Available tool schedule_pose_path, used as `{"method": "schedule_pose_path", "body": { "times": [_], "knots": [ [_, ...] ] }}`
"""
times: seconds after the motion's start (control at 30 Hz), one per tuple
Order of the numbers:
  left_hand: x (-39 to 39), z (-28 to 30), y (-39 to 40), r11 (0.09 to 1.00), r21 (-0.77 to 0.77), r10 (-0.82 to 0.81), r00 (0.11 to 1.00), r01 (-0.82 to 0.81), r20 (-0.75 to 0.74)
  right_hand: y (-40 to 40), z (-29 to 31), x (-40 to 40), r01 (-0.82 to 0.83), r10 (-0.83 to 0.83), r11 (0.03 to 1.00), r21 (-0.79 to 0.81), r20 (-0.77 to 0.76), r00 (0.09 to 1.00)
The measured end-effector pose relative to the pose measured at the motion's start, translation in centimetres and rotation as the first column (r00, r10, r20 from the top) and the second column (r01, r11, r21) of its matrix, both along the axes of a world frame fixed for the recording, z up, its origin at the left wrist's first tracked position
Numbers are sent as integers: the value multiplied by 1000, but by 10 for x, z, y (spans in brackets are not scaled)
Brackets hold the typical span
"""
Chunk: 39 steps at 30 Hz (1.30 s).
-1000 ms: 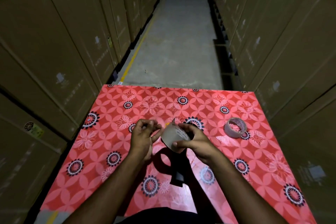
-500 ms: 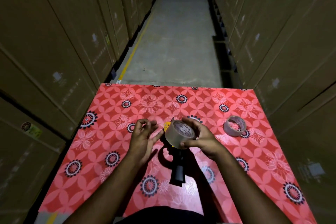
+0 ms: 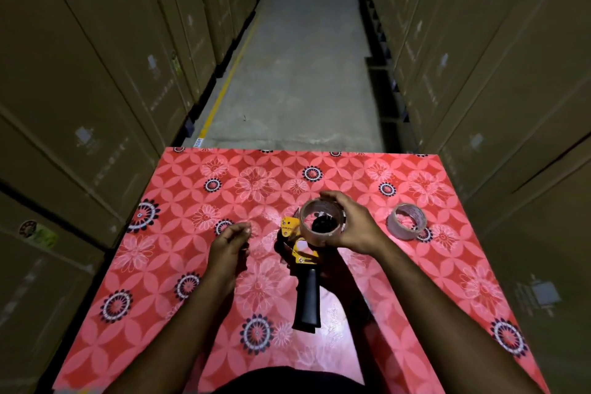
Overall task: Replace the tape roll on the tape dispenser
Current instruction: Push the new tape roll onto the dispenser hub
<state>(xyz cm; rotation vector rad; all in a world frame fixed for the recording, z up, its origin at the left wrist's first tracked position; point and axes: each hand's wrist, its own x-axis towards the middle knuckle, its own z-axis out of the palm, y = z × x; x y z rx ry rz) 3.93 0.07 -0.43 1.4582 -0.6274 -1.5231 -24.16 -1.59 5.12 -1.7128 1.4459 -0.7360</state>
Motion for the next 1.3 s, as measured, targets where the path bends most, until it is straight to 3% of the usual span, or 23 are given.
{"method": "schedule_pose_path", "body": {
  "times": [0.13,0.2,0.23,0.3,0.33,0.4,0.6,0.93,1.3],
  "knots": [
    [-19,20,3,989,-36,-140,986,143,87,-9,-6,1,-5,6,1000,15,-66,998],
    [-30,25,-3,942,-105,-279,918,319,282,-14,-10,1,-12,14,1000,21,-95,995],
    [-35,24,-11,881,-132,-340,804,453,488,-17,-13,1,-17,19,1000,20,-107,994],
    [-47,17,-27,726,-61,-375,468,685,800,-20,-17,1,-24,25,1000,18,-119,993],
    [-55,15,-35,668,-6,-374,342,744,862,-21,-19,1,-24,26,1000,17,-118,993],
    [-72,11,-44,617,61,-377,226,785,898,-23,-23,2,-25,26,1000,13,-112,993],
    [-85,-3,-65,601,13,-346,246,799,906,-27,-35,-7,-9,12,999,32,-95,995],
    [-97,-30,-79,578,81,-379,179,812,908,-34,-62,-24,-5,13,999,54,-149,989],
    [-100,-20,-77,579,62,-325,160,813,932,-34,-76,-33,9,-3,997,78,-80,997]
  ]
}}
